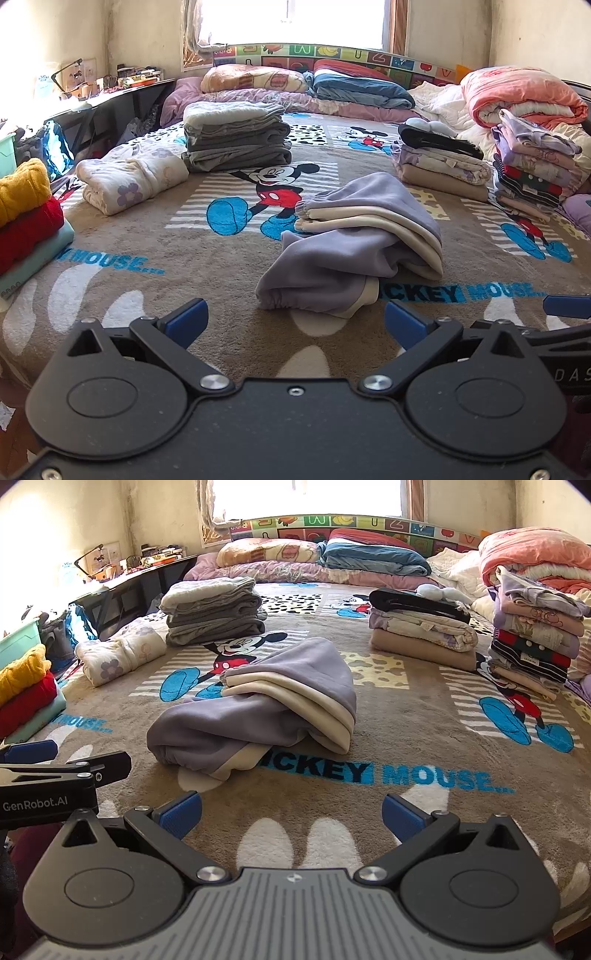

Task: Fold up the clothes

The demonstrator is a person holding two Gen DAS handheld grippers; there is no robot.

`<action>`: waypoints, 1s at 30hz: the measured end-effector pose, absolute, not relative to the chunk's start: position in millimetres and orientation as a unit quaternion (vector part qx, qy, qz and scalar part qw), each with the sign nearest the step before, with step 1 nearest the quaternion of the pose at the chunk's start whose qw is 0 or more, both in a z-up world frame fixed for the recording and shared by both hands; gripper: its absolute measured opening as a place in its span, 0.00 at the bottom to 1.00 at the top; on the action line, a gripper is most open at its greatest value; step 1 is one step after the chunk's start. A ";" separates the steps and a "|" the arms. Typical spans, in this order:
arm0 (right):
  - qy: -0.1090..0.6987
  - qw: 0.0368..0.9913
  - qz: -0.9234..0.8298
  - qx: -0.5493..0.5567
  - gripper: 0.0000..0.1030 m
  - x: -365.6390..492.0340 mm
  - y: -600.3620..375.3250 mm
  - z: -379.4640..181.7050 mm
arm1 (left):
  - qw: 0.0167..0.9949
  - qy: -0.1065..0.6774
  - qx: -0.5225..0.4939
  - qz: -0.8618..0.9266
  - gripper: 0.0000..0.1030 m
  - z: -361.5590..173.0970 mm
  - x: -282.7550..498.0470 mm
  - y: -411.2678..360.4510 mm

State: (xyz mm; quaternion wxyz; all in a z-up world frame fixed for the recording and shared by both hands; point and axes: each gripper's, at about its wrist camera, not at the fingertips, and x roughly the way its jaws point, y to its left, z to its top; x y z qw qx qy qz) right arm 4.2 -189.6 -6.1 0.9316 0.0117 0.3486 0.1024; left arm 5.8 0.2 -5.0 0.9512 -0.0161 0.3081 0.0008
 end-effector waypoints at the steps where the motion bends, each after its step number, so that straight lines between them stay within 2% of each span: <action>1: 0.350 0.931 0.105 0.013 1.00 5.1 -189.9 -7.2 | 0.951 0.309 -0.017 0.000 1.00 -5.8 6.7 0.1; 14: 0.345 0.926 0.146 0.035 1.00 22.1 -197.7 -22.9 | 0.945 0.326 -0.036 -0.010 1.00 -24.0 31.4 10.6; 30: 0.330 0.925 0.181 0.046 1.00 101.9 -206.6 -27.4 | 0.937 0.325 -0.113 -0.064 1.00 -71.4 76.4 37.1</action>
